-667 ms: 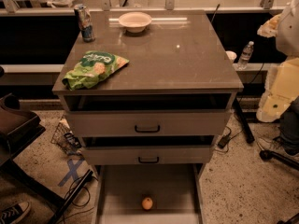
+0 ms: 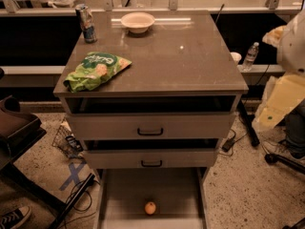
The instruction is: Pick orange from bottom drawer and place on counter
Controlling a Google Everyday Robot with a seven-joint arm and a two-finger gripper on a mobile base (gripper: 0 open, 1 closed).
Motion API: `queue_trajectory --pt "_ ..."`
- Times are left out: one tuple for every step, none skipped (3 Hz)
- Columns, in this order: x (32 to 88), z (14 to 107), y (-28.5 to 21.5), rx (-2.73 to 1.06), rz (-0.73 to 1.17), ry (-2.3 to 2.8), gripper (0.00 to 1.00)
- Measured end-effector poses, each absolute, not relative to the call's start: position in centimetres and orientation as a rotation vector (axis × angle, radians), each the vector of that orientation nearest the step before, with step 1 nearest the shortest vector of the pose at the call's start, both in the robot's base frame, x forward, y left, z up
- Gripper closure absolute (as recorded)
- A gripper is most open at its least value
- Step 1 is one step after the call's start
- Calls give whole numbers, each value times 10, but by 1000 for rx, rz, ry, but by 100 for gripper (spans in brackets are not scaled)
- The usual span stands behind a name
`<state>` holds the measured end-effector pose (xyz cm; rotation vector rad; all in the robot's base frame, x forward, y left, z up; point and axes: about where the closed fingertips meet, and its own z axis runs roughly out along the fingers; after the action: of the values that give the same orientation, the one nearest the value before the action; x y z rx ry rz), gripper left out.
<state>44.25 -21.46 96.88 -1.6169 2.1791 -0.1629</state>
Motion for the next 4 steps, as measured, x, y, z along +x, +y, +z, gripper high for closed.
queue_trajectory --pt "447 940 -218 -1524 -185 2161 0" --pt "430 889 -222 -1419 -177 2191 0" --pt "417 815 -227 -1344 -134 2242 0" --pt "422 801 -229 -1315 -162 2219 0"
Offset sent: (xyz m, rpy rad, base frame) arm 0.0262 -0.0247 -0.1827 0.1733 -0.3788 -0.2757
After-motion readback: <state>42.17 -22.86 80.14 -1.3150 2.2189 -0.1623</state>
